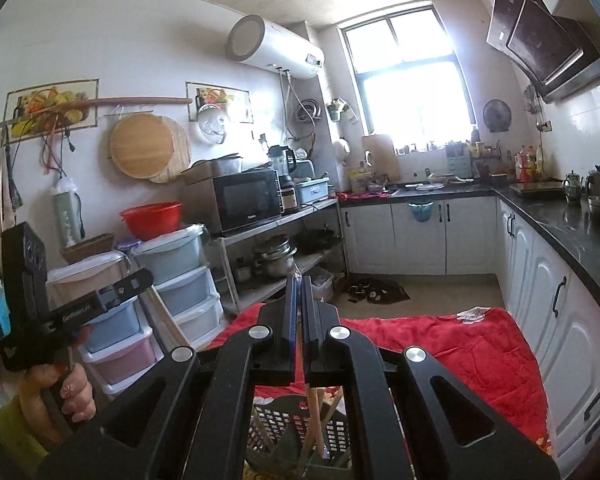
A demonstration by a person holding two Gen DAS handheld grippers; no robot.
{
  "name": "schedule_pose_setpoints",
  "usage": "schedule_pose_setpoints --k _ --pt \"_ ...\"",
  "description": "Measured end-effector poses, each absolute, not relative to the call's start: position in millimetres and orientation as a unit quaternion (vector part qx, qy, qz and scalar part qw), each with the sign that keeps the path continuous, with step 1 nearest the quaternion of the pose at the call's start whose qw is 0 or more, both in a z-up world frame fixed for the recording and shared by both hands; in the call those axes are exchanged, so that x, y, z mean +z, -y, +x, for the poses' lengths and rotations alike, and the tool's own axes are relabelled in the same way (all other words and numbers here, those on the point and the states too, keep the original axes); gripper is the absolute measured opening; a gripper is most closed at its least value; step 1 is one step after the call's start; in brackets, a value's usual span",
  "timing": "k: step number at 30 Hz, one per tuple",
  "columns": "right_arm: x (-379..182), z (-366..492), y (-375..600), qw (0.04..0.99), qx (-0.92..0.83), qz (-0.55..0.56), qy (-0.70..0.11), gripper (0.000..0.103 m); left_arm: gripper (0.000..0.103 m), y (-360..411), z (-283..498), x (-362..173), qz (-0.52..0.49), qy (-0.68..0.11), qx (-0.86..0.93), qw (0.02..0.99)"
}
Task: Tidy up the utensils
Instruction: 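Lower both chopsticks into the caddy and open both tools, then withdraw both open tools from the caddy and lower toward the chopstick pile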
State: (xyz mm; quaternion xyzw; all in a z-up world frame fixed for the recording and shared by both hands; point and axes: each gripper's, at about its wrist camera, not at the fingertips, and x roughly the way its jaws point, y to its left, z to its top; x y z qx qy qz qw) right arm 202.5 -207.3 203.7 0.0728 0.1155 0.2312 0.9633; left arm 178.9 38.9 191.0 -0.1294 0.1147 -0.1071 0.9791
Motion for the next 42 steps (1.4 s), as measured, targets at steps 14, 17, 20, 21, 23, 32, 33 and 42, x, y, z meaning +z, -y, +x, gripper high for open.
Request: schedule_pose_setpoints --k 14,17,20,21,23,32,33,42 --pt "168 224 202 0.959 0.222 0.085 -0.155 0.002 0.002 -30 194 149 -0.128 -0.149 -0.110 0.974" --pt "162 224 201 0.958 0.222 0.085 -0.162 0.003 0.002 -30 196 142 -0.131 -0.157 -0.113 0.972" --pt "156 223 200 0.957 0.220 0.088 -0.168 0.003 0.003 -28 198 134 -0.131 -0.167 -0.115 0.970" --pt "153 223 199 0.956 0.220 0.086 -0.171 0.003 0.003 -28 199 132 -0.132 -0.170 -0.117 0.970" --pt "149 223 198 0.957 0.216 0.081 -0.178 0.003 0.003 -28 200 129 -0.131 -0.176 -0.116 0.969" --pt "134 222 200 0.955 0.200 0.078 -0.205 0.022 0.045 -30 195 126 -0.137 -0.190 -0.116 0.965" --pt "133 222 201 0.955 0.197 0.080 -0.205 0.028 0.051 -31 195 126 -0.138 -0.190 -0.117 0.965" --pt "133 204 210 0.960 0.185 0.070 -0.200 0.039 0.089 -32 171 134 -0.137 -0.186 -0.123 0.965"
